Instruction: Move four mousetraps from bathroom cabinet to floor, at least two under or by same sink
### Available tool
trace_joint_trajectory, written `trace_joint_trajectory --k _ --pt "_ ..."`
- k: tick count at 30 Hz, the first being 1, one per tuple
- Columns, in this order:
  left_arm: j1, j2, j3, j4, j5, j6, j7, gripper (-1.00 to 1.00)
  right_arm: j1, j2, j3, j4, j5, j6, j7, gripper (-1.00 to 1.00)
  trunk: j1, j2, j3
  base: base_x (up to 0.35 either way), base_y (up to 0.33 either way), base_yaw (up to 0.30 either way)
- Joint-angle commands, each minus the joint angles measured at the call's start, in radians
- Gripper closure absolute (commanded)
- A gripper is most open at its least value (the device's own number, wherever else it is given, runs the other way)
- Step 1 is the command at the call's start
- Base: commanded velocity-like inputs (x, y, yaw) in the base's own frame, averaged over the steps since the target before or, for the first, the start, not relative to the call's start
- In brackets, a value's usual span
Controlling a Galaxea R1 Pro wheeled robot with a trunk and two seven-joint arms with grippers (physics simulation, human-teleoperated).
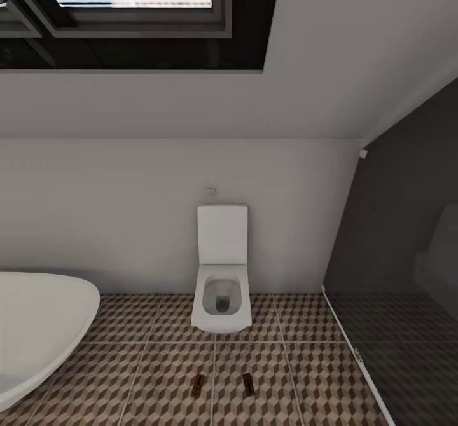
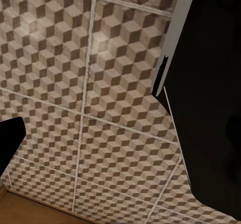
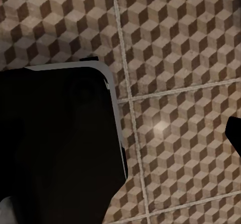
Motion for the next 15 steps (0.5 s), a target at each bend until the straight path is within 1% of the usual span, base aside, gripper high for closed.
trace_joint_trajectory --k 1,15 --pt "-0.001 0.0 -0.008 0.0 0.007 0.004 0.002 -1.0 -0.001 0.0 0.009 0.0 -0.007 -0.002 -0.003 -1.0 0.001 -0.002 -0.002 0.0 0.0 0.0" --pt "-0.001 0.0 -0.008 0.0 0.007 0.004 0.002 -1.0 -0.001 0.0 0.009 0.0 -0.007 -0.002 -0.003 -1.0 0.001 -0.002 -0.002 0.0 0.0 0.0"
